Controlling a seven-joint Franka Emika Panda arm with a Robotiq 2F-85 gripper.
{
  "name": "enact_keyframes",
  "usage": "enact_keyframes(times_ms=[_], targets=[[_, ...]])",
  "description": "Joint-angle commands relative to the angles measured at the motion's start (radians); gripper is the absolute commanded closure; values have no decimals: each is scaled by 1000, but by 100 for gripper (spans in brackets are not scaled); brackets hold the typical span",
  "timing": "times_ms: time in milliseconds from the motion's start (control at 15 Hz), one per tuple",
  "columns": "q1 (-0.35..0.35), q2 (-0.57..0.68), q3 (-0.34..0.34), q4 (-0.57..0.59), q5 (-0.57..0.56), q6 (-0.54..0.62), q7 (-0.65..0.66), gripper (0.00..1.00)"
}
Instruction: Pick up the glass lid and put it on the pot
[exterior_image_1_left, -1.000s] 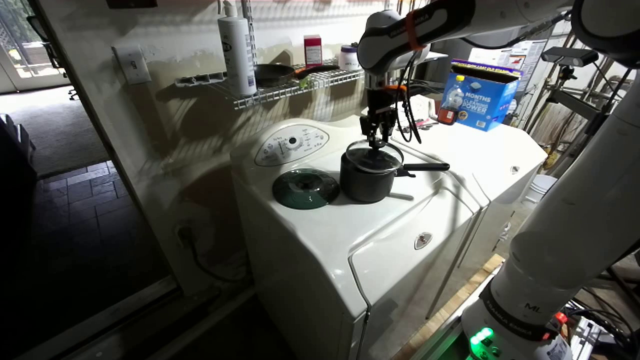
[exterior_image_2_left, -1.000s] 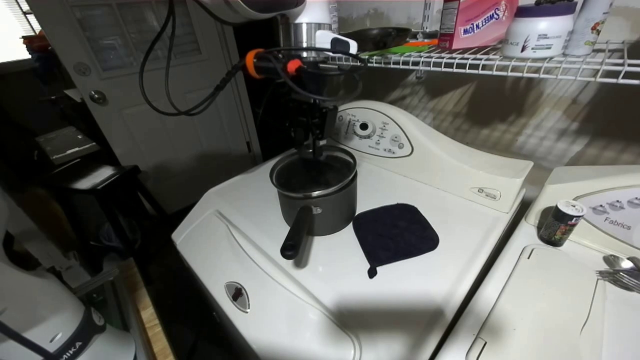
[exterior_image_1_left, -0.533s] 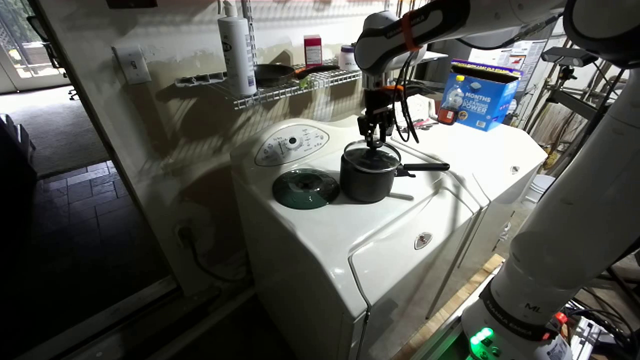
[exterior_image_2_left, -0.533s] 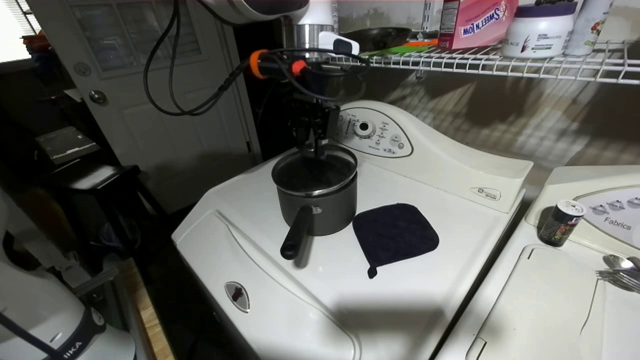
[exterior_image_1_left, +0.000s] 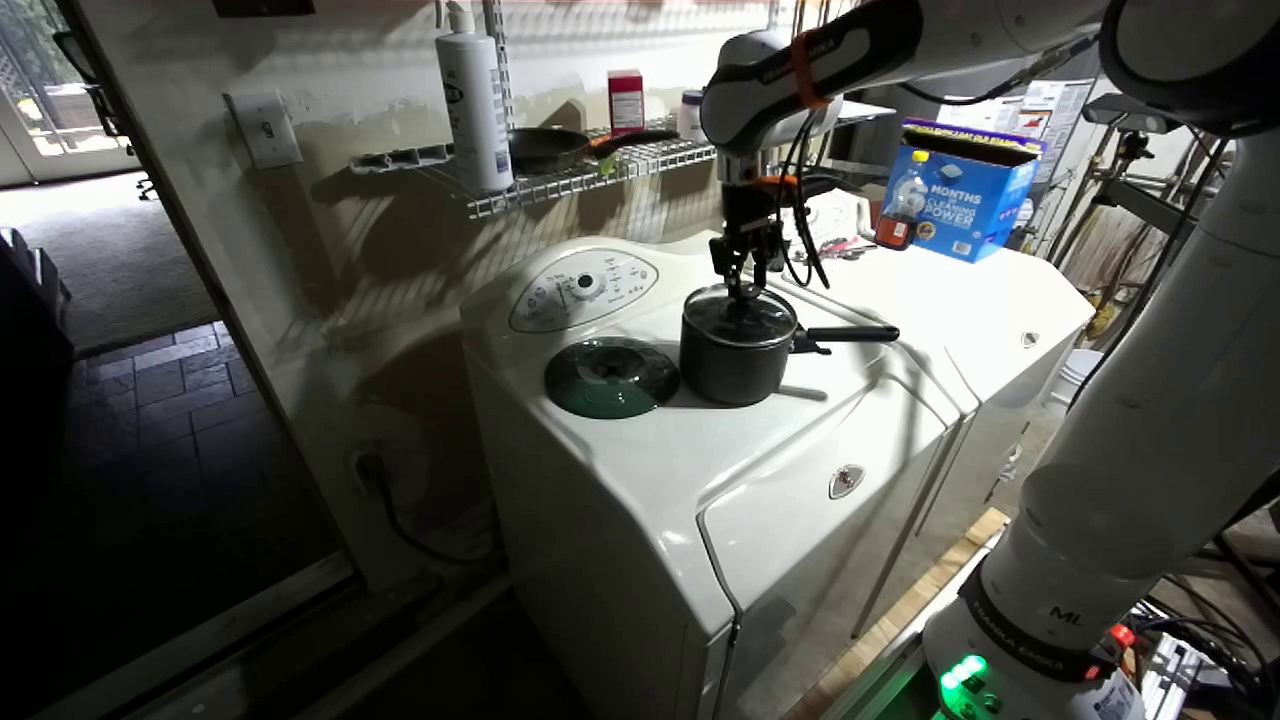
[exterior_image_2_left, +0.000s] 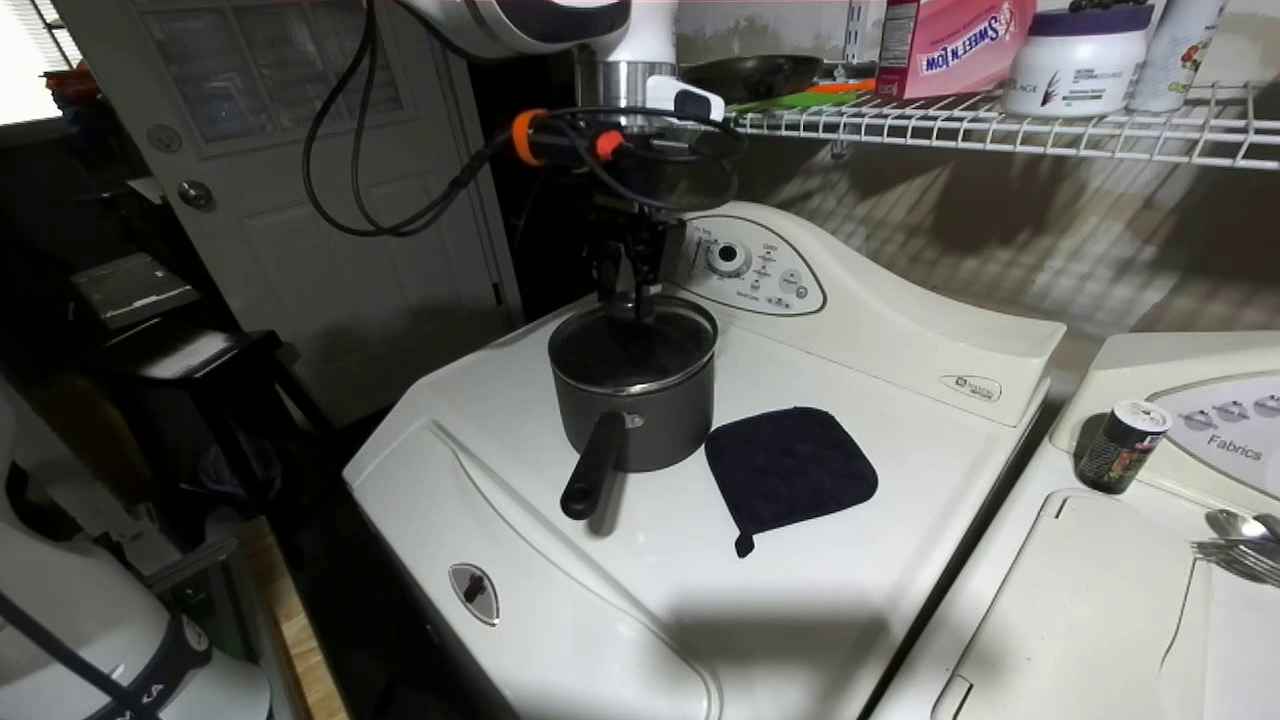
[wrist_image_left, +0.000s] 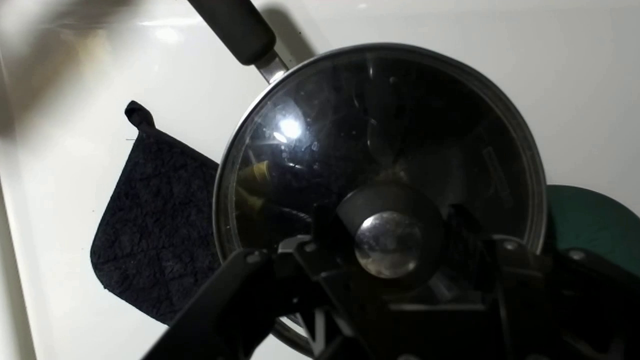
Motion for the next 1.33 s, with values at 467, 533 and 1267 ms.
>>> enact_keyframes(times_ms=[467, 533, 1267], targets=[[-2, 16, 0, 48, 24, -23, -26, 0], [-3, 13, -1, 50, 26, -27, -29, 0], [-21, -41, -20, 37, 34, -54, -39, 0]])
